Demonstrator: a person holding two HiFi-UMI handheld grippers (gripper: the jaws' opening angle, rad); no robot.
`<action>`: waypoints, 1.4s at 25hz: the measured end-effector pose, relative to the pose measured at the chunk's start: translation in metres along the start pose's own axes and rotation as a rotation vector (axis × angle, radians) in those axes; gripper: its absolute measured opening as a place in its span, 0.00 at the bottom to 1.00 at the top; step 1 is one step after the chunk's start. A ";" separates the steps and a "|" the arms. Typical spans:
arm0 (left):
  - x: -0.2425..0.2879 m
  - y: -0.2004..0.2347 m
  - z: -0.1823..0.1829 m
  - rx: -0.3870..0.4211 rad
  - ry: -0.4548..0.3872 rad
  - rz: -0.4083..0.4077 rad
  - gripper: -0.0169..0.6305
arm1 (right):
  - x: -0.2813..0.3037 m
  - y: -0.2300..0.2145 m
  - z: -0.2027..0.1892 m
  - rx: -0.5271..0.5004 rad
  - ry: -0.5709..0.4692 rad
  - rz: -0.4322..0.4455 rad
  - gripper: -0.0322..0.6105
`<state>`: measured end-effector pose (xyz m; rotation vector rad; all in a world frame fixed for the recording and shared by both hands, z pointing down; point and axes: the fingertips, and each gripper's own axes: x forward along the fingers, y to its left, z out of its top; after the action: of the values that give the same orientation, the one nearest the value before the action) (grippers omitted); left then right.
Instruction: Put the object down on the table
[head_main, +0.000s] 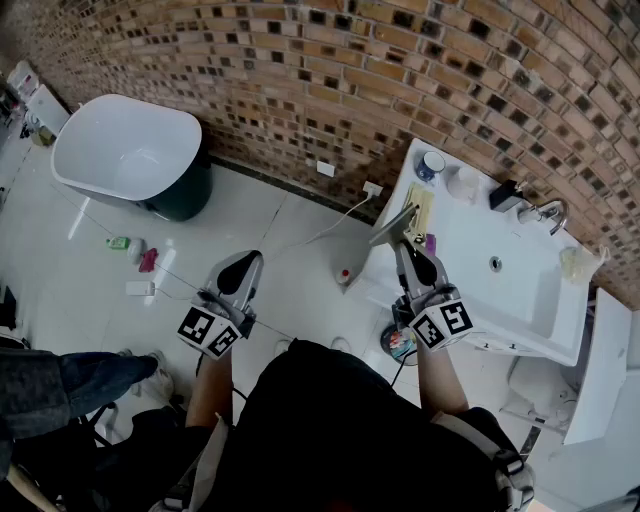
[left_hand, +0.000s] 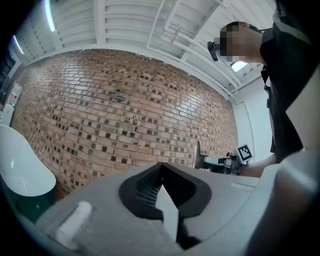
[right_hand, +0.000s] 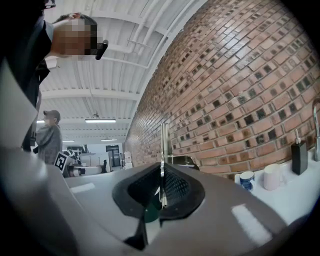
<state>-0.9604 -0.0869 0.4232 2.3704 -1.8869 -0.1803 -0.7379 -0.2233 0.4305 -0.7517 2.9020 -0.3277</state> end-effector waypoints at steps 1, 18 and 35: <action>0.002 -0.001 0.001 0.003 -0.002 0.001 0.02 | -0.002 -0.002 0.000 0.003 -0.004 -0.003 0.06; 0.070 -0.073 -0.009 0.012 -0.002 -0.128 0.02 | -0.089 -0.070 0.021 -0.007 -0.043 -0.138 0.06; 0.064 -0.079 -0.005 0.023 -0.018 -0.196 0.02 | -0.101 -0.058 0.026 -0.006 -0.061 -0.188 0.06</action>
<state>-0.8689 -0.1319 0.4142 2.5765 -1.6697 -0.1971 -0.6192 -0.2278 0.4263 -1.0205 2.7822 -0.3086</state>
